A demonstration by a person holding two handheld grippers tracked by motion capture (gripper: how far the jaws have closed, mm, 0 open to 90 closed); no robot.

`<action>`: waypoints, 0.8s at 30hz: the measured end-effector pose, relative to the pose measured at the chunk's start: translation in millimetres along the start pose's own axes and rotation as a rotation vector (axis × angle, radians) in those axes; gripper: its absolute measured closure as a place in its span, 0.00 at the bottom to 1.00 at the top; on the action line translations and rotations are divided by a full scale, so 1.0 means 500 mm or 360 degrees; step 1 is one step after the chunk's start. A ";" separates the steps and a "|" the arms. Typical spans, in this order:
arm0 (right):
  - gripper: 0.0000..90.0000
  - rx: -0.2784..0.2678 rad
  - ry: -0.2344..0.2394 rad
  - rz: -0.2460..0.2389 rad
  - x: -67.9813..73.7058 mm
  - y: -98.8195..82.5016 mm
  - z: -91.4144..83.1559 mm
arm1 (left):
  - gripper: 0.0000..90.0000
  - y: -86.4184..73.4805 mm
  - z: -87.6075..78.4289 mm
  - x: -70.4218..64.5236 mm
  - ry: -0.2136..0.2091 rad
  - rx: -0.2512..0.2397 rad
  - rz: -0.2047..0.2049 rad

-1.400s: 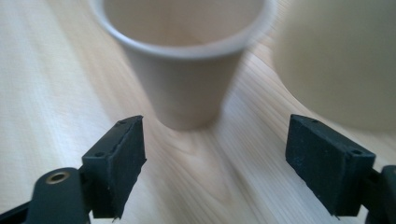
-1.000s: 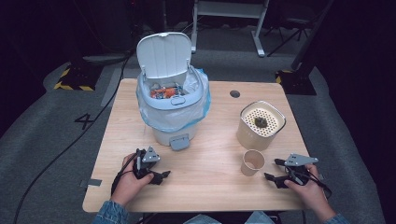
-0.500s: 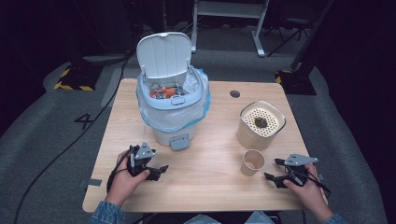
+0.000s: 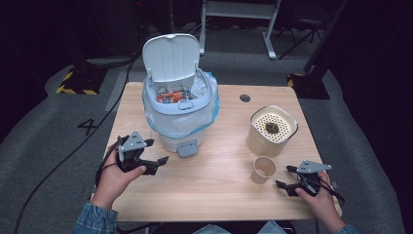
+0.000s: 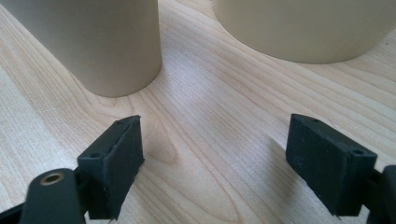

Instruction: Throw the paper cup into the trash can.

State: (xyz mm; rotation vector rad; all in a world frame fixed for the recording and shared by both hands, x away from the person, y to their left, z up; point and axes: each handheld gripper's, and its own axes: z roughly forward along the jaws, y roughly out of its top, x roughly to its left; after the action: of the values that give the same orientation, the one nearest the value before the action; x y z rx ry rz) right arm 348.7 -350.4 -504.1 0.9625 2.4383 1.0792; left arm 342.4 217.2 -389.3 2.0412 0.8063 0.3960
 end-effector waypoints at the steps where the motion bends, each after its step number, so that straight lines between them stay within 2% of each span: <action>1: 0.21 0.0000 0.0000 -0.0001 0.000 0.000 0.000 | 0.26 0.004 -0.005 0.003 -0.0003 -0.0002 -0.0004; 4: 0.21 0.0000 0.0000 -0.0001 0.000 0.000 0.000 | 0.28 0.025 -0.030 0.016 0.0014 -0.0034 0.0017; 7: 0.21 0.0000 0.0000 0.0000 0.000 0.000 0.000 | 0.31 0.042 -0.049 0.026 0.0001 -0.0083 0.0007; 14: 0.21 0.0000 -0.0001 -0.0002 0.000 0.000 0.000 | 0.32 0.086 -0.086 0.062 0.0073 -0.0135 0.0031; 18: 0.21 0.0000 0.0000 -0.0001 0.000 0.000 0.000 | 0.32 0.110 -0.097 0.085 0.0106 -0.0171 0.0033; 22: 0.21 -0.0001 0.0000 -0.0001 0.000 0.000 0.000 | 0.32 0.136 -0.096 0.103 0.0100 -0.0219 0.0033; 24: 0.21 -0.0001 -0.0001 -0.0001 0.000 0.000 0.000 | 0.32 0.148 -0.093 0.110 0.0094 -0.0268 0.0030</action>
State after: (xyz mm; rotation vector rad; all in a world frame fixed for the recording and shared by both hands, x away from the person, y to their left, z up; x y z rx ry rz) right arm 348.7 -350.4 -504.2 0.9621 2.4378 1.0793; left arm 386.6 253.4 -303.3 1.8892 0.7634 0.5197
